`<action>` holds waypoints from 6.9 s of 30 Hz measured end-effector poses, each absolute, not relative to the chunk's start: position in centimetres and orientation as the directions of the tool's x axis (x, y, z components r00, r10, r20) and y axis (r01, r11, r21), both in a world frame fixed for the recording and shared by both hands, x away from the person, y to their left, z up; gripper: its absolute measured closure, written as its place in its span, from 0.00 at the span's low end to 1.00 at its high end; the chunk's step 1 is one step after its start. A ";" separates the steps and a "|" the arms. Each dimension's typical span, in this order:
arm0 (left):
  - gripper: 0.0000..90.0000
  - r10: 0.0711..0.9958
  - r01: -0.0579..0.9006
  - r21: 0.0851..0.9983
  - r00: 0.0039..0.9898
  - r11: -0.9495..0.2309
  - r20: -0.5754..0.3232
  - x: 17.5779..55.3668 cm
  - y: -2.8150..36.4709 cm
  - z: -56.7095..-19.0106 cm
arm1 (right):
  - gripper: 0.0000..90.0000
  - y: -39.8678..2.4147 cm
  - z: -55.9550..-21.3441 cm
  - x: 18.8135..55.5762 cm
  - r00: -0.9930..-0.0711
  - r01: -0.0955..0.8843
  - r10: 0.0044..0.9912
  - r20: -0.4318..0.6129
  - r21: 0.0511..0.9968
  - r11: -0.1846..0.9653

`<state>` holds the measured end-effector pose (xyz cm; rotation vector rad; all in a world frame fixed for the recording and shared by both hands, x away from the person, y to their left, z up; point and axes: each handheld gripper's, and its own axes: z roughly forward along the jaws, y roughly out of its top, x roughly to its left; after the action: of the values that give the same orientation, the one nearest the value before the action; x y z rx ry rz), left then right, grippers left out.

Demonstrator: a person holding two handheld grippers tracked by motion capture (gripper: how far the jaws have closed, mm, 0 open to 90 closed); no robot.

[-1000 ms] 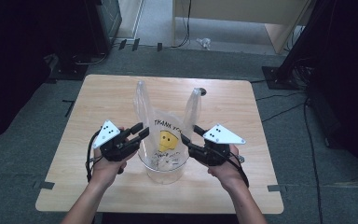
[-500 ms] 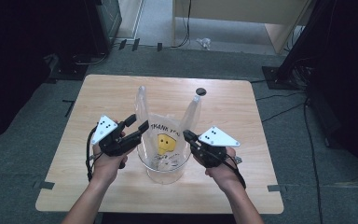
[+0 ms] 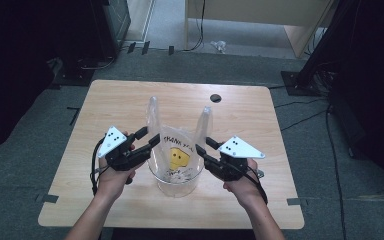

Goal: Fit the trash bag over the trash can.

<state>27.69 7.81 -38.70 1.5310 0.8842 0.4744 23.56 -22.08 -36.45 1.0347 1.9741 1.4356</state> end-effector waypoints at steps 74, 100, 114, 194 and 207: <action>1.00 0.568 0.449 0.894 0.739 -0.015 -0.362 23.2 11.7 -41.1 | 1.00 -23.0 -39.5 20.6 -0.582 0.335 0.813 0.020 0.917 0.218; 1.00 0.508 0.451 0.890 0.784 -0.068 -0.358 21.9 10.9 -43.0 | 1.00 -23.2 -42.1 21.2 -0.556 0.393 0.829 0.050 0.896 0.209; 1.00 0.530 0.445 0.888 0.784 -0.120 -0.321 22.5 10.8 -44.3 | 1.00 -22.5 -42.1 20.9 -0.580 0.388 0.813 0.044 0.893 0.229; 0.49 0.814 0.497 0.868 0.498 0.015 -0.299 26.0 16.1 -46.4 | 0.27 -27.5 -43.8 21.6 -0.664 0.331 0.744 0.071 0.920 0.208; 0.49 0.758 0.376 0.922 0.576 0.085 -0.305 24.2 15.2 -42.4 | 0.27 -26.7 -44.0 21.7 -0.661 0.339 0.748 0.062 0.914 0.224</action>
<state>24.18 15.19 -42.36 1.5253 1.0018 0.3709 21.67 -26.70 -43.97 1.0045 2.1123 1.4216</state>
